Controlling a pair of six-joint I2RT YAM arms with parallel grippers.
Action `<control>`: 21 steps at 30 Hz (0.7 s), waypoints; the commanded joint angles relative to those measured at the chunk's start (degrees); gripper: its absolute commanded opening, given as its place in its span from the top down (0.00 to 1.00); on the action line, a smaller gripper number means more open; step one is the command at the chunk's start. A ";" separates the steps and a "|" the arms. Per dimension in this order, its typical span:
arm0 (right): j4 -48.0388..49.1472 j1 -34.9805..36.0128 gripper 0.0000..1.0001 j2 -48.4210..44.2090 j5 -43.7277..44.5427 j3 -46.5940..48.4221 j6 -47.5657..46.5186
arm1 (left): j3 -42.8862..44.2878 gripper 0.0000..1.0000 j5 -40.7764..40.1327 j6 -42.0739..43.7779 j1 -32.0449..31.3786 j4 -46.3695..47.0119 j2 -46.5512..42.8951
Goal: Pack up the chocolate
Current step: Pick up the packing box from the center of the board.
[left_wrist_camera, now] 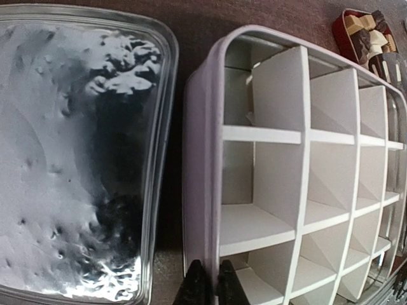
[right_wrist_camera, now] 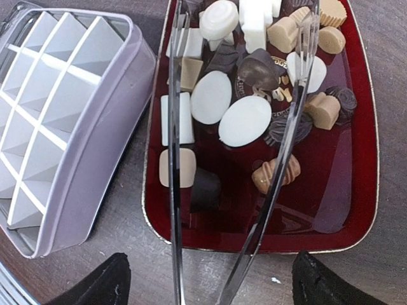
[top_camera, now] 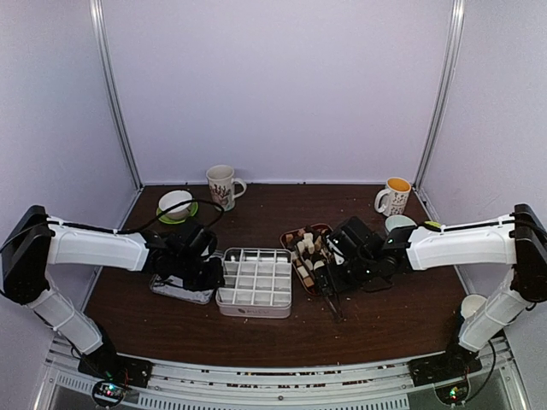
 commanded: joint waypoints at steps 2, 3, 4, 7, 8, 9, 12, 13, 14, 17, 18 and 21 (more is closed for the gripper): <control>1.66 2.23 0.12 0.53 2.07 -2.46 2.93 | 2.45 0.96 -4.53 -2.09 0.00 -0.49 0.34; 1.89 2.57 0.12 0.54 2.25 -2.88 3.28 | 2.54 0.97 -5.04 -2.67 0.04 -0.76 0.41; 2.09 2.88 0.12 0.52 2.59 -3.23 3.70 | 2.41 0.98 -5.58 -3.31 0.08 -0.62 0.37; 3.16 3.11 0.14 0.20 3.06 -4.58 4.46 | 2.22 1.00 -6.92 -5.89 0.09 0.02 0.49; 3.16 3.09 0.14 0.12 3.58 -4.82 4.59 | 2.36 1.00 -7.24 -6.31 0.05 0.29 0.62; 2.98 3.13 0.14 -0.06 4.27 -4.71 4.52 | 2.65 1.00 -7.61 -6.64 0.09 0.48 0.74; 2.39 3.07 0.14 -1.53 6.38 -4.30 3.11 | 4.16 1.00 -9.17 -6.36 0.06 0.05 1.13; 2.25 2.98 0.14 -2.08 6.82 -4.04 2.33 | 4.91 1.00 -9.81 -6.01 0.09 -0.54 1.33; 2.02 2.84 0.13 -2.58 7.40 -3.76 1.84 | 5.83 1.00 -10.46 -5.64 0.10 -1.44 1.65; 1.89 1.85 0.13 -4.04 8.23 -3.44 0.82 | 8.64 1.00 -11.41 -3.86 0.09 -4.10 2.72; 2.04 1.27 0.13 -4.49 8.19 -3.55 0.70 | 9.35 1.00 -11.66 -3.61 0.14 -4.51 3.00; 3.09 -1.45 0.14 -5.68 7.62 -4.22 0.76 | 10.20 1.00 -12.55 -3.78 0.10 -5.28 2.83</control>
